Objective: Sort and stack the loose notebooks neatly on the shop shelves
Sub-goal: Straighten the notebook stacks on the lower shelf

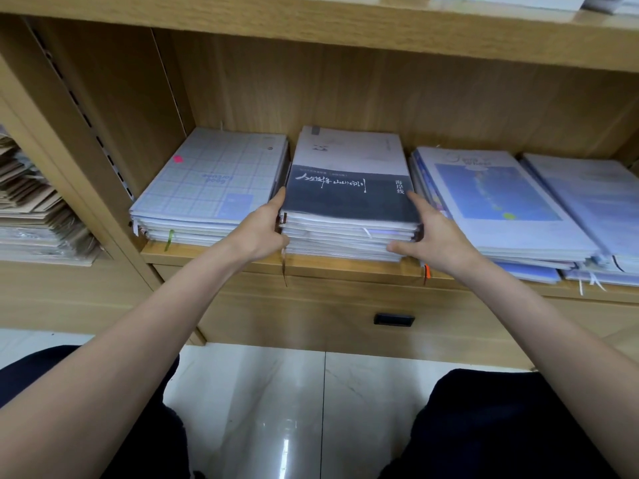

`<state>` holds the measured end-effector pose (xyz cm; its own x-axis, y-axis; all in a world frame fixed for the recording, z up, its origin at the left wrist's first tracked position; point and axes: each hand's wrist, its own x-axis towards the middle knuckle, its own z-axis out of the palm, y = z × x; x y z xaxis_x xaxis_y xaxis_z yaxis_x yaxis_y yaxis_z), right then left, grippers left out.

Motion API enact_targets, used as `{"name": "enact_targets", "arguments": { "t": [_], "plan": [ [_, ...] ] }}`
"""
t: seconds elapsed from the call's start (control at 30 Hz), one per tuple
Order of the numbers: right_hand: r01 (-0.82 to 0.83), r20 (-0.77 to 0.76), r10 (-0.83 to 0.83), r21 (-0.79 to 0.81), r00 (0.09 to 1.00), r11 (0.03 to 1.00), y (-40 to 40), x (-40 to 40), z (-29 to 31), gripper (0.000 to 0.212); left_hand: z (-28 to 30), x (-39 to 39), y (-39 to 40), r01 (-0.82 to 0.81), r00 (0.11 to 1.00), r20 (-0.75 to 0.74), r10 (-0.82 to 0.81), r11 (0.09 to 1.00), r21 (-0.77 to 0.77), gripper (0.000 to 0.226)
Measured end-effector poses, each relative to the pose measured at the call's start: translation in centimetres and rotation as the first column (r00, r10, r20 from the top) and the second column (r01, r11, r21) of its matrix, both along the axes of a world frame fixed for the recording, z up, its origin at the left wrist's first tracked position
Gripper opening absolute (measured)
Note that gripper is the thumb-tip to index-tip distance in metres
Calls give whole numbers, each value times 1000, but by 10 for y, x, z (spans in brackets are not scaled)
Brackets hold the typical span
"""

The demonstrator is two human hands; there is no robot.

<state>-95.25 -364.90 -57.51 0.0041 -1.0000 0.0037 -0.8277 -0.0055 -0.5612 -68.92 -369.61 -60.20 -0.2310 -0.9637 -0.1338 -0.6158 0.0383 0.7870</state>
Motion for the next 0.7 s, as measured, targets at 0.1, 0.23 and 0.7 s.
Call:
{"name": "enact_targets", "arguments": {
  "t": [0.1,0.23,0.7],
  "plan": [
    [3,65,-6,48,998,999,-4,0,-2,101,-1,-2,4,-14,1000,-13,14,1000,-21,78],
    [-14,31,12,66,999,998,-15,-8,4,100,0,-4,8,-8,999,43,14,992,-124,51],
    [-60,183,48,60,982,996,-23,-20,-3,103,-7,-1,12,10,998,67,5,977,-213,53]
  ]
}}
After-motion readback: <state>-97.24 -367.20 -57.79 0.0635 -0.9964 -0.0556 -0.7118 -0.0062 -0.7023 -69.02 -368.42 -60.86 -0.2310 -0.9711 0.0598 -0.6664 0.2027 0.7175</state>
